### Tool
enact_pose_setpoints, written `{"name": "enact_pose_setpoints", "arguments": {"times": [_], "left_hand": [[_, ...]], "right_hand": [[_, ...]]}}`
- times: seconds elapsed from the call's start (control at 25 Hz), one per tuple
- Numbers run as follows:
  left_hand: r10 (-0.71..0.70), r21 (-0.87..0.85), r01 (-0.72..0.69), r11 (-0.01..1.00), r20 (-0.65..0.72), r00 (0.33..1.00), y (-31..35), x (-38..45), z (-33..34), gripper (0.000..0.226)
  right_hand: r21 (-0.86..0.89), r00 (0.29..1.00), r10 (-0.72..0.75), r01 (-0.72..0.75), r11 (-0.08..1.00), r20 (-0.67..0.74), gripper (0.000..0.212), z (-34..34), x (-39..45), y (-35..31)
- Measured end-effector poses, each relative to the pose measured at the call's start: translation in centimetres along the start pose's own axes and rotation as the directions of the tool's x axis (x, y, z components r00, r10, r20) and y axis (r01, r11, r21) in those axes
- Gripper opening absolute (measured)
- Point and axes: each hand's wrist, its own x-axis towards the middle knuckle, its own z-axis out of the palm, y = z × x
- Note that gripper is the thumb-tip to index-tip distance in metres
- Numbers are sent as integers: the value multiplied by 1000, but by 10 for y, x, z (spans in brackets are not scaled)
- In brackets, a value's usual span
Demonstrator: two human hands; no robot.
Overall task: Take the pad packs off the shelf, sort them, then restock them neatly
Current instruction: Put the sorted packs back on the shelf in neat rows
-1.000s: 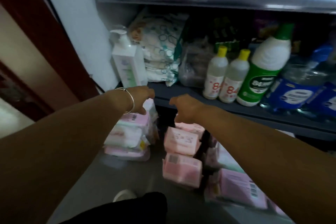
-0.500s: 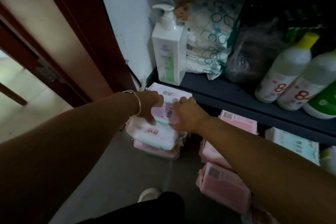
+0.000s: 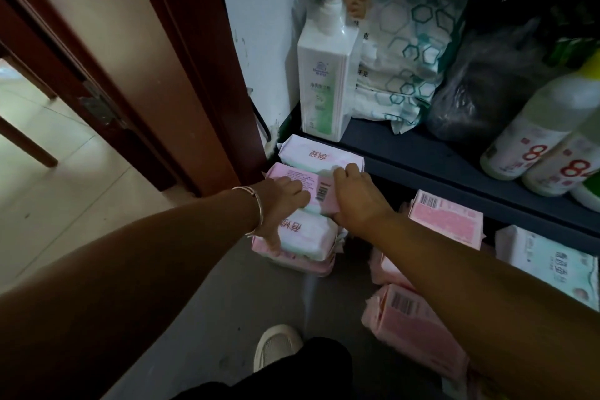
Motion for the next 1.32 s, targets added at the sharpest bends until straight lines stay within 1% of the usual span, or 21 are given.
{"name": "enact_pose_setpoints", "arguments": {"times": [0.28, 0.44, 0.6, 0.76, 0.8, 0.88, 0.92, 1.04, 1.16, 1.24, 1.32], "left_hand": [[-4, 133, 19, 991, -111, 994, 10, 3, 14, 77], [-26, 156, 40, 987, -93, 995, 16, 2, 20, 79], [-11, 142, 19, 990, -57, 998, 8, -1, 8, 73], [24, 139, -12, 990, -80, 997, -8, -14, -13, 74], [24, 123, -14, 992, -82, 996, -10, -17, -19, 76], [16, 82, -9, 997, -82, 997, -8, -22, -35, 77], [3, 53, 2, 999, -84, 996, -6, -26, -47, 76], [-34, -84, 26, 996, -95, 995, 4, -45, -93, 70], [-52, -182, 27, 983, -136, 989, 14, -67, -138, 69], [-68, -211, 31, 977, -173, 983, 23, -86, -172, 69], [-82, -196, 38, 980, -224, 971, 34, -105, -207, 69]], "right_hand": [[14, 994, 107, -107, 994, -24, 52, 11, 5, -4], [41, 991, 131, -131, 991, 2, 50, 13, 8, -4], [144, 995, 98, -94, 985, -18, 56, 6, 4, -1], [197, 994, 75, -58, 979, -83, 53, -20, -5, 4], [253, 992, 90, -65, 965, -87, 51, -28, -8, 4], [401, 987, 129, -80, 913, -98, 49, -49, -17, 7], [441, 984, 140, -77, 894, -112, 48, -61, -24, 9], [487, 976, 156, -64, 871, -151, 37, -102, -46, 18], [508, 955, 181, -38, 860, -236, 31, -143, -68, 25], [524, 933, 193, -6, 852, -304, 32, -174, -84, 30], [532, 911, 204, 20, 847, -358, 31, -208, -102, 34]]}}
